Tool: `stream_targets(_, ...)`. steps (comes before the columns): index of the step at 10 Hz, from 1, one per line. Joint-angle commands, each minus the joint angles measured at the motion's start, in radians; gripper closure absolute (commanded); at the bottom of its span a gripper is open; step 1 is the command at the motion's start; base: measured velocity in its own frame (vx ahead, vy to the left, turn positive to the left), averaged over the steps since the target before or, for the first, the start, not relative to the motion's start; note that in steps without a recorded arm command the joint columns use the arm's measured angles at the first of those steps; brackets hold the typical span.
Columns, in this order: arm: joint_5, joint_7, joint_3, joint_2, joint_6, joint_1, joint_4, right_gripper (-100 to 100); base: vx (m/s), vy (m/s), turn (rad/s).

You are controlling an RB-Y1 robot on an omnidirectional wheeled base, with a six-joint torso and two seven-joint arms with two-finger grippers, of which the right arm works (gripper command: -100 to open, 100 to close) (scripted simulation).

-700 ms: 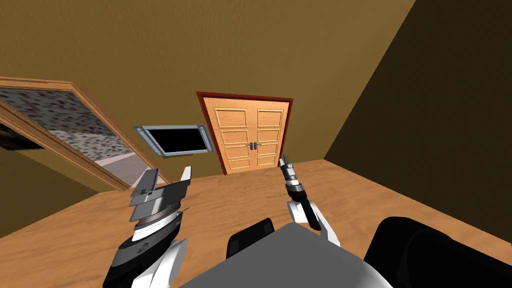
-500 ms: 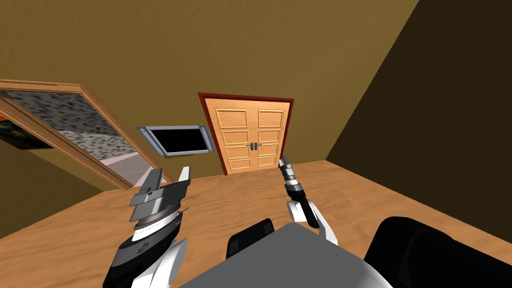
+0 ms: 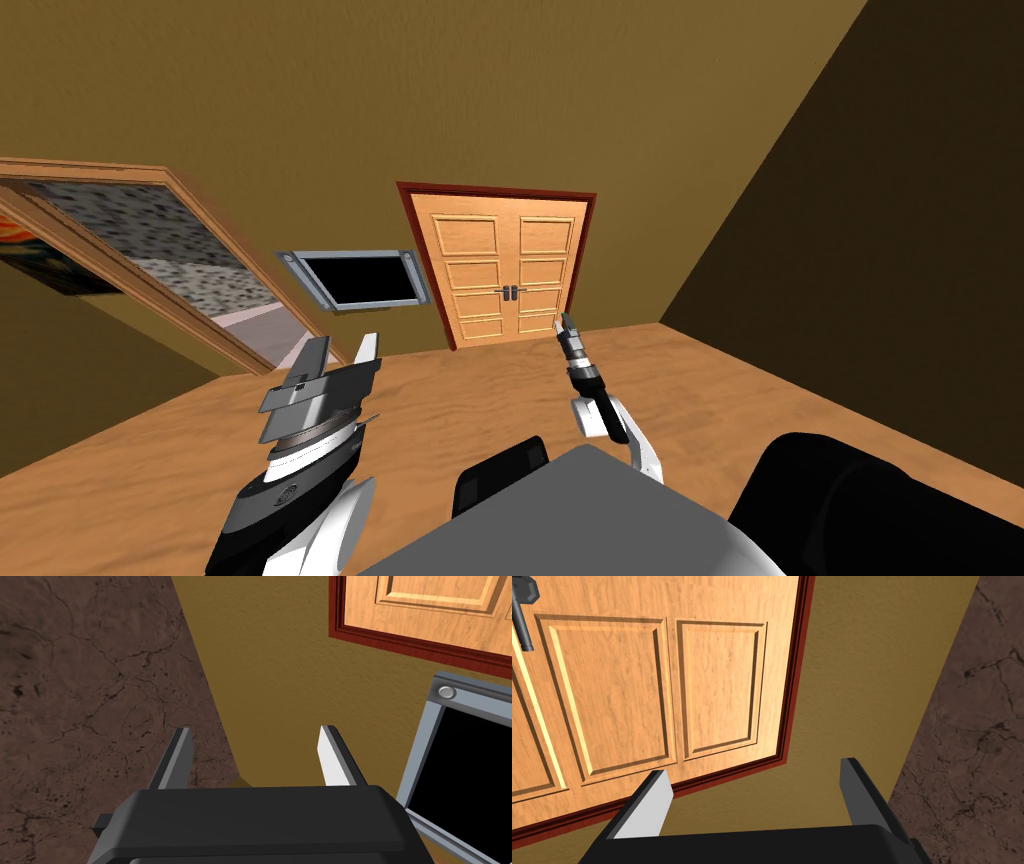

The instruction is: Pull the door open

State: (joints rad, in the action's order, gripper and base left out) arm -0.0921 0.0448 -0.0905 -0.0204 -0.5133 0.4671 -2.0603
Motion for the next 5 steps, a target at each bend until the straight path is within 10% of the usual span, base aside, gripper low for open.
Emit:
stream_targets(1,0.008,0.002,-0.004,-0.012,0.001,-0.018,0.034,-100,0.064,-0.007,0.055)
stream_targets(5,0.033,0.007,-0.018,-0.048,-0.004,-0.079,0.150,-100,0.084,-0.012,0.063)
